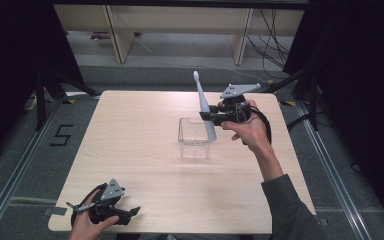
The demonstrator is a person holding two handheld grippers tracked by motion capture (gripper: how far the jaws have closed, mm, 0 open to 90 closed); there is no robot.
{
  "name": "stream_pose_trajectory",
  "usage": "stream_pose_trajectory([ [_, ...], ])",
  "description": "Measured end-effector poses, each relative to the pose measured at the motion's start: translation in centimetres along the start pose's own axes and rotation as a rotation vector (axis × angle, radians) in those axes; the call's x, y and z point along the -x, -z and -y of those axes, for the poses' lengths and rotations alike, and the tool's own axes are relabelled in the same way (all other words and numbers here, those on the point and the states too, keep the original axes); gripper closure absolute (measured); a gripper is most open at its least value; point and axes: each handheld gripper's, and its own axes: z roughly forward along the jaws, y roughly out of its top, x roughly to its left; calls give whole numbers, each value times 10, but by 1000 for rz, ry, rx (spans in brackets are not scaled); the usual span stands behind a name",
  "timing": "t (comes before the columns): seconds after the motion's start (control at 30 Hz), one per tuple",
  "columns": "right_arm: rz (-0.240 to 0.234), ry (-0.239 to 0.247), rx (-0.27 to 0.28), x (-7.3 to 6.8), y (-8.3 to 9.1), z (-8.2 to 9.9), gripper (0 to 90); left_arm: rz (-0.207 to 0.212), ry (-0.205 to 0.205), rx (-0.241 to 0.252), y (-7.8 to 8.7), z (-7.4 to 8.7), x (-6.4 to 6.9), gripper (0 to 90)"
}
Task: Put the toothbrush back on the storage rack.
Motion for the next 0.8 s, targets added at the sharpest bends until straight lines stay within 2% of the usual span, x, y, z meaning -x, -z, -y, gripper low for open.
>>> stream_pose_trajectory([
  [0.03,10,4,16,1,-2,-1,671,0,1,0,0,0,0,149],
  [0.07,7,10,8,2,-3,-2,671,0,0,0,0,0,0,148],
  [0.13,2,-14,5,2,-7,-4,671,-1,0,0,0,0,0,149],
  [0.17,6,1,3,4,-9,-5,671,1,-1,0,0,0,-1,149],
  [0.33,5,-9,-12,8,-21,-8,671,7,-3,-1,1,0,-1,149],
  [0.4,9,-32,-11,8,-25,-9,671,7,-6,-1,1,0,-1,149],
  [0.43,11,-18,-23,11,-26,-10,671,8,-5,-1,1,0,-1,149],
  [0.47,12,-25,-29,11,-27,-10,671,8,-6,-1,1,0,-1,149],
  [0.5,19,-11,-21,13,-29,-11,671,8,-5,-1,1,0,-1,149],
  [0.53,16,-36,-27,13,-31,-11,671,8,-6,-1,1,0,-1,149],
  [0.57,23,-16,-25,16,-32,-12,671,9,-5,0,1,0,-1,149],
  [0.63,18,-44,-36,15,-35,-11,671,10,-6,-2,1,0,-1,149],
  [0.67,25,-29,-39,17,-37,-10,671,10,-5,-2,1,0,-1,149],
  [0.8,29,-50,-64,21,-45,-7,671,10,-4,1,1,0,0,149],
])
